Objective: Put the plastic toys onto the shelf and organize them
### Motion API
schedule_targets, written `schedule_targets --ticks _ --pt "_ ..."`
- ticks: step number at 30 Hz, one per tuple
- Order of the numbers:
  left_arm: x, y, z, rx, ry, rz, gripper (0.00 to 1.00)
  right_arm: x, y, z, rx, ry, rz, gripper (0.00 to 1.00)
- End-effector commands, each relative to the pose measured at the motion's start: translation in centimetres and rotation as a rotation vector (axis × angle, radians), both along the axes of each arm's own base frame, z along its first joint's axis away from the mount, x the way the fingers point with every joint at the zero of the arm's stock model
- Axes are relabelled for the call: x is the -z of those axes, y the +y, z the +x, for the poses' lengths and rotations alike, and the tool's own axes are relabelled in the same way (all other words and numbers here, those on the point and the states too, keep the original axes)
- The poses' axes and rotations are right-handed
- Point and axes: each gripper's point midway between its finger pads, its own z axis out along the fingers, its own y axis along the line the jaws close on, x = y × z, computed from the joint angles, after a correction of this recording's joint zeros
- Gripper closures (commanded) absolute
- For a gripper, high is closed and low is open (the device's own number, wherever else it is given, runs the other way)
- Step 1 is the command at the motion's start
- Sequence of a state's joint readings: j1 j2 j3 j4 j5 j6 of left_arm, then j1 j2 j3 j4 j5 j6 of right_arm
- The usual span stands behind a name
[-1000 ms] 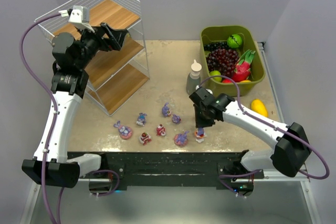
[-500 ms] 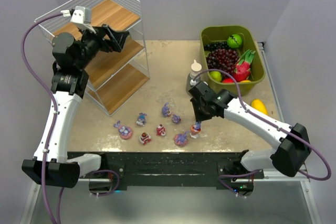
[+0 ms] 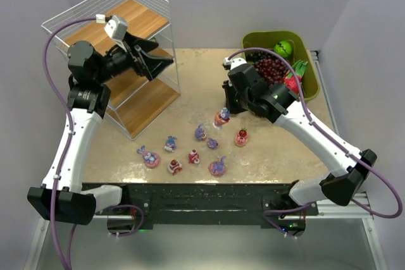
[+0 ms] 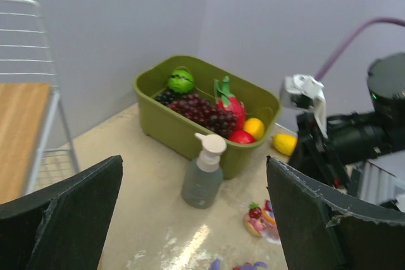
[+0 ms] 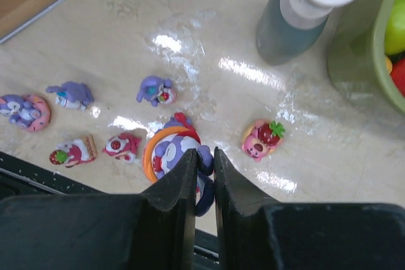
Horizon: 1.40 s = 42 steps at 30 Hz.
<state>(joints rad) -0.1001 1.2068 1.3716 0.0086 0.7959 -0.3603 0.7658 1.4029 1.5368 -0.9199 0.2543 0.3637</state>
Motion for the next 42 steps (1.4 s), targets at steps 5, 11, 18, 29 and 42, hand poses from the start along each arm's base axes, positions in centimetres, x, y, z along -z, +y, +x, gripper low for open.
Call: schedule_targets --ticks 5,11,18,29,42 --pt "2.5 -7.0 -5.7 0.434 0.035 0.035 0.0 -8.5 2.0 2.1 -0.19 -0.298 0.063 1.0" --pt "4.1 -8.4 -8.6 0.651 0.053 0.038 0.0 -16.8 3.5 1.6 -0.349 -0.532 0.147 1.0" --pt "4.8 -9.9 -10.3 0.778 0.059 0.019 0.0 -23.8 4.9 -2.5 -0.571 -0.689 0.297 1.0" --pt "5.0 -12.0 -10.9 0.855 0.075 -0.01 0.08 -24.3 5.8 -4.2 -0.677 -0.73 0.347 1.0" --pt "6.0 -12.7 -10.5 0.868 0.132 -0.031 0.91 -23.6 5.8 -4.0 -0.655 -0.705 0.361 1.0"
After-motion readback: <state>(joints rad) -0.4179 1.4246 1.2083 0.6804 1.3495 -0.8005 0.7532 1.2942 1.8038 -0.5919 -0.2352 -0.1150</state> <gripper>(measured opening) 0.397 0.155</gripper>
